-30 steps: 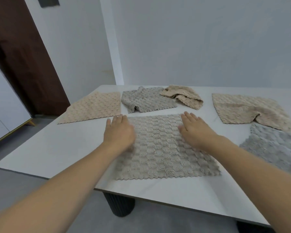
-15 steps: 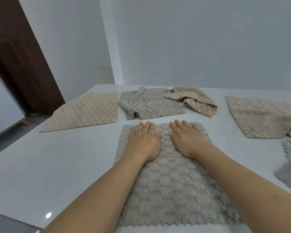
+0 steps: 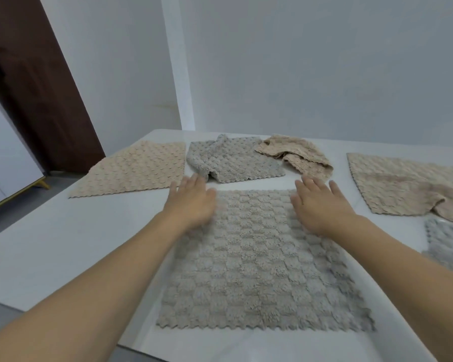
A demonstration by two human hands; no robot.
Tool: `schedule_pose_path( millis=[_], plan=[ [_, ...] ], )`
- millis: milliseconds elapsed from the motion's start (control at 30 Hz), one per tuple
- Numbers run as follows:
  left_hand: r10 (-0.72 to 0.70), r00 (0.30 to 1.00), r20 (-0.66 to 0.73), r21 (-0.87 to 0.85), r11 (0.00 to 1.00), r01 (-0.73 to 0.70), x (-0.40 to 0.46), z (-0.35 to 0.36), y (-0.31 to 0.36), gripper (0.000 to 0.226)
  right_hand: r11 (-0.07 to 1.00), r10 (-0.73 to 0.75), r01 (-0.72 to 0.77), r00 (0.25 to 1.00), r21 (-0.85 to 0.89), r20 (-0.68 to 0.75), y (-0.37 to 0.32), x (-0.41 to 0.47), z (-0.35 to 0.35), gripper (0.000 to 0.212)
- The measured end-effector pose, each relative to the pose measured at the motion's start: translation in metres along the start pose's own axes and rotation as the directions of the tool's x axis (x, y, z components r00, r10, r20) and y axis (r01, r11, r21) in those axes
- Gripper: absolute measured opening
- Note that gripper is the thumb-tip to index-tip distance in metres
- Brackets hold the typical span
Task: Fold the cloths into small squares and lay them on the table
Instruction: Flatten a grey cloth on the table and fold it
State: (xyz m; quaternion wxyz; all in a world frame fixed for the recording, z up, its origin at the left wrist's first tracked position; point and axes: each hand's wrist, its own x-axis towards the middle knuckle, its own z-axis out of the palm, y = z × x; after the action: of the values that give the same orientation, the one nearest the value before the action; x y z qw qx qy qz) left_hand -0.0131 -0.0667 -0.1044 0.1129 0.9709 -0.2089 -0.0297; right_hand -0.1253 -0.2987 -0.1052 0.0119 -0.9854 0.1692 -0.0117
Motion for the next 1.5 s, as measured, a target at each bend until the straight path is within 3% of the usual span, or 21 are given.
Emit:
schedule_pose_path(
  millis=[67,133,400,567,700,767,867,933,1167,1267,1400,1500],
  plan=[
    [0.104,0.993,-0.056,-0.075,0.991,-0.108,-0.022,0.013,0.027,0.06,0.992,-0.084,0.085,0.996,0.093,-0.019,-0.022,-0.016,0.006,0.058],
    [0.16,0.987,-0.013,-0.002,0.987,-0.16,-0.045,0.041,0.04,0.061,0.985,-0.132,0.126,0.99,0.115,0.045,-0.038,-0.033,0.026,0.058],
    [0.154,0.988,0.028,0.062,0.986,-0.155,-0.044,0.05,0.036,0.061,0.987,-0.113,0.102,0.991,0.125,0.078,-0.031,-0.029,0.035,0.058],
    [0.069,0.997,0.03,0.099,0.992,-0.071,-0.049,0.034,-0.025,0.06,0.991,0.048,-0.062,0.992,0.12,0.117,0.017,-0.043,0.03,0.058],
    [-0.019,0.993,0.115,0.159,0.987,0.001,-0.052,0.016,-0.04,0.06,0.989,0.137,-0.143,0.975,0.023,0.176,0.023,-0.055,0.017,0.06],
    [0.014,0.998,0.06,0.16,0.987,-0.024,-0.059,0.007,-0.02,0.062,0.995,0.089,-0.092,0.992,0.033,0.085,0.008,-0.064,0.007,0.06],
    [0.177,0.98,-0.088,0.039,0.984,-0.174,-0.1,0.023,0.031,0.061,0.988,-0.079,0.083,0.996,0.131,-0.037,-0.031,-0.09,0.01,0.058],
    [0.211,0.977,-0.042,0.041,0.977,-0.209,-0.128,0.045,0.048,0.061,0.98,-0.135,0.132,0.991,0.15,0.009,-0.048,-0.108,0.025,0.058],
    [0.184,0.983,0.021,0.058,0.981,-0.185,-0.126,0.052,0.044,0.062,0.979,-0.126,0.114,0.99,0.171,0.064,-0.045,-0.108,0.031,0.058],
    [0.169,0.985,0.029,0.103,0.98,-0.171,-0.13,0.045,0.018,0.06,0.987,-0.088,0.078,0.994,0.143,0.066,-0.026,-0.113,0.031,0.057],
    [0.121,0.988,0.097,0.108,0.985,-0.132,-0.132,0.025,-0.044,0.059,0.996,0.076,-0.08,0.991,0.029,0.112,0.042,-0.125,0.025,0.055],
    [0.088,0.99,0.108,0.106,0.989,-0.1,-0.116,0.011,-0.048,0.059,0.992,0.119,-0.125,0.985,0.037,0.127,0.053,-0.118,0.011,0.057]
  ],
)
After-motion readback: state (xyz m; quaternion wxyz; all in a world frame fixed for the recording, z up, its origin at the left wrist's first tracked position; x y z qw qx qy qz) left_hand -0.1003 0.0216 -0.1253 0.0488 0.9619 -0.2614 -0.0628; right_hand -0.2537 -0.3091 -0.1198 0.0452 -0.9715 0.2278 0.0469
